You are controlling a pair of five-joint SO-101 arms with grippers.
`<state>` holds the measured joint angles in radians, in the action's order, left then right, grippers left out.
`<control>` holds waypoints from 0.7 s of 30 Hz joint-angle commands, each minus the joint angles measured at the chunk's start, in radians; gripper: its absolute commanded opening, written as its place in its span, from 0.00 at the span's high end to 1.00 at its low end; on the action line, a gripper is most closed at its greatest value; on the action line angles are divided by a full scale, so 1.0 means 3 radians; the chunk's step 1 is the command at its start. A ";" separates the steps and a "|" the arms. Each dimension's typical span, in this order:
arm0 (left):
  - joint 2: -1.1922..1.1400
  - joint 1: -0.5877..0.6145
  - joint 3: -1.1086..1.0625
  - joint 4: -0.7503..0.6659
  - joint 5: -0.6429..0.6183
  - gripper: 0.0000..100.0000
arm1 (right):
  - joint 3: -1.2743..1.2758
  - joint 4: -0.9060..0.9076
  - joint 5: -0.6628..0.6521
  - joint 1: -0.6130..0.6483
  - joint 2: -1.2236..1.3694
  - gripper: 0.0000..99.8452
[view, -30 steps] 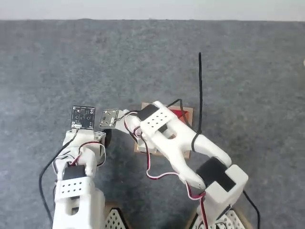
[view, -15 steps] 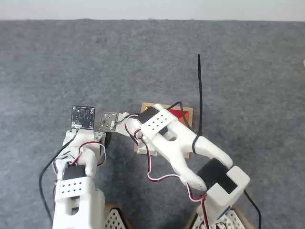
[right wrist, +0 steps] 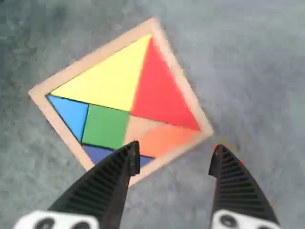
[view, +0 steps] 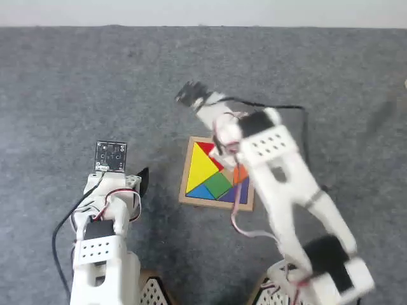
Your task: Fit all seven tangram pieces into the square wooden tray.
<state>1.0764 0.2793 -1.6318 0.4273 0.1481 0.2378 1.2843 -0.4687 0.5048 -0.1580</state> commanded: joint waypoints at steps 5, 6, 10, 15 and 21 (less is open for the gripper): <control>0.0056 -0.0102 0.0084 -0.0077 -0.0036 0.72 | 0.1135 -0.0151 0.0481 -0.0396 -0.1276 0.86; 0.0056 -0.0118 0.0079 -0.0077 -0.0036 0.72 | 0.1325 -0.0202 0.0481 -0.0483 -0.1414 0.90; 0.0056 -0.0118 0.0079 -0.0077 -0.0036 0.72 | 0.2061 -0.0320 0.0476 -0.0811 -0.1982 0.94; 0.0056 -0.0118 0.0074 -0.0077 -0.0036 0.72 | 0.2823 -0.0325 0.0476 -0.1235 -0.2729 0.93; 0.0056 -0.0118 0.0074 -0.0077 -0.0036 0.72 | 0.3473 -0.0488 0.0476 -0.1808 -0.3547 0.93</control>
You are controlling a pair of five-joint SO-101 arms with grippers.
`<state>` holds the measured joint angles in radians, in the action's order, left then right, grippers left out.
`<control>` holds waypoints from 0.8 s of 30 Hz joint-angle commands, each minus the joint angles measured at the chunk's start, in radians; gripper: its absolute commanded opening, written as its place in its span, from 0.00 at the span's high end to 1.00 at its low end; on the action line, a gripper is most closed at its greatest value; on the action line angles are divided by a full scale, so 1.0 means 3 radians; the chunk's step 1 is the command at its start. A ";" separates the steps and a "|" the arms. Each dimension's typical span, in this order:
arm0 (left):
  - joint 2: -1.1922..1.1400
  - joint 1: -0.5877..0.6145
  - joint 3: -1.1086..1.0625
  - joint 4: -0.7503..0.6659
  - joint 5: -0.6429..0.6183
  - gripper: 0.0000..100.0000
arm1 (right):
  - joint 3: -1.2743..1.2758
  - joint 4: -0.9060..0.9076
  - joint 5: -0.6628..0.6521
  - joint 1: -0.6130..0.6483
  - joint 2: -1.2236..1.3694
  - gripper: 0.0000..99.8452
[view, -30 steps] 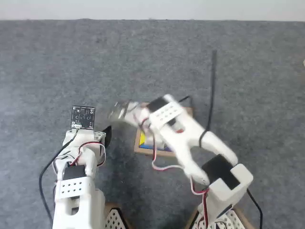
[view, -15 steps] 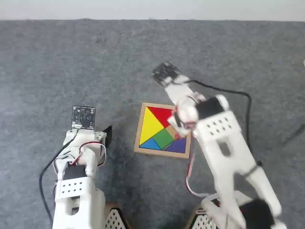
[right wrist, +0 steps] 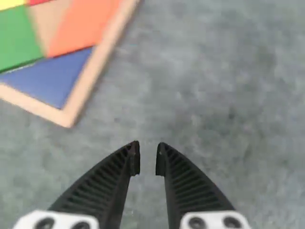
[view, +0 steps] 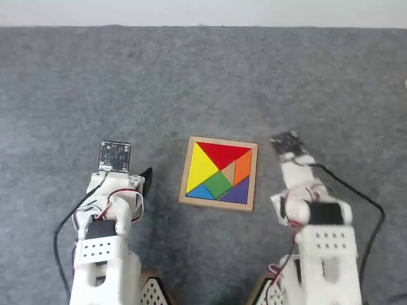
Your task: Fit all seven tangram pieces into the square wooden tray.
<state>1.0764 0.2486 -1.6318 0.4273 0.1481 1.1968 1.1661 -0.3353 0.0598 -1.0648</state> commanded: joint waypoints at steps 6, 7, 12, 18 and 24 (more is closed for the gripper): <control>0.0056 -0.0015 0.0074 -0.0077 -0.0036 0.72 | 0.0880 -0.0258 0.0046 -0.0580 -0.1158 0.93; 0.0056 -0.0015 0.0069 -0.0077 -0.0036 0.72 | 0.0997 -0.0294 0.0046 -0.0601 -0.1256 0.93; 0.0056 -0.0015 0.0069 -0.0077 -0.0036 0.72 | 0.1524 -0.0284 0.0031 -0.0616 -0.1844 0.93; 0.0056 -0.0015 0.0049 -0.0077 -0.0041 0.72 | 0.1621 0.0156 0.0031 -0.0621 -0.2529 0.93; 0.0056 -0.0015 0.0033 -0.0077 -0.0041 0.72 | 0.1621 0.0442 0.0036 -0.0601 -0.2411 0.93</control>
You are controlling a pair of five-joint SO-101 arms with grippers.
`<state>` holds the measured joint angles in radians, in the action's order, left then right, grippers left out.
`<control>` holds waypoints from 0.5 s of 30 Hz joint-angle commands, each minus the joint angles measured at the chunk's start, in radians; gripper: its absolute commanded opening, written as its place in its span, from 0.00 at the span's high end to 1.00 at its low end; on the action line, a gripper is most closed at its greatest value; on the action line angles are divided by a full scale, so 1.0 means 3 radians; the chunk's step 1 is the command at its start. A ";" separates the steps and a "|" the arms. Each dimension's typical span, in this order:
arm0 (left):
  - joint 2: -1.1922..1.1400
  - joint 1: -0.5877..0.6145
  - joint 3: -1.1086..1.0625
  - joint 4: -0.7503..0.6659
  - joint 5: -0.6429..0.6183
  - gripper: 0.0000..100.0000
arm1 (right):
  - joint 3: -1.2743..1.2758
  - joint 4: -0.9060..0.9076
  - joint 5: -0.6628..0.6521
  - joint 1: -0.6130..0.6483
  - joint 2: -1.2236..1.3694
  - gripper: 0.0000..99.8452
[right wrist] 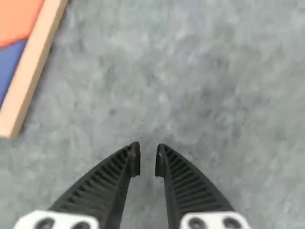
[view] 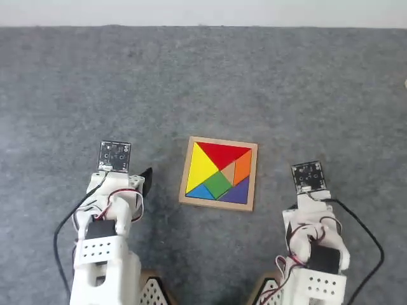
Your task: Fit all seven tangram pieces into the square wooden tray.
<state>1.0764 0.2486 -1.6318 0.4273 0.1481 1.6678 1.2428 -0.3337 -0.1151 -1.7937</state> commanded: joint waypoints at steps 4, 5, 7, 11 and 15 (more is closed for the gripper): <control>0.0056 -0.0010 0.0033 -0.0072 -0.0051 0.72 | 0.0051 0.0197 0.0031 -0.0013 -0.0013 0.93; 0.0056 -0.0010 0.0033 -0.0072 -0.0051 0.72 | 0.0051 0.0197 0.0031 -0.0013 -0.0013 0.93; 0.0056 -0.0010 0.0033 -0.0072 -0.0051 0.72 | 0.0051 0.0197 0.0031 -0.0013 -0.0013 0.93; 0.0056 -0.0005 0.0033 -0.0072 -0.0046 0.72 | 0.0051 0.0197 0.0031 -0.0013 -0.0013 0.93; 0.0061 0.0010 0.0013 -0.0077 -0.0041 0.72 | 0.0051 0.0197 0.0031 -0.0013 -0.0013 0.93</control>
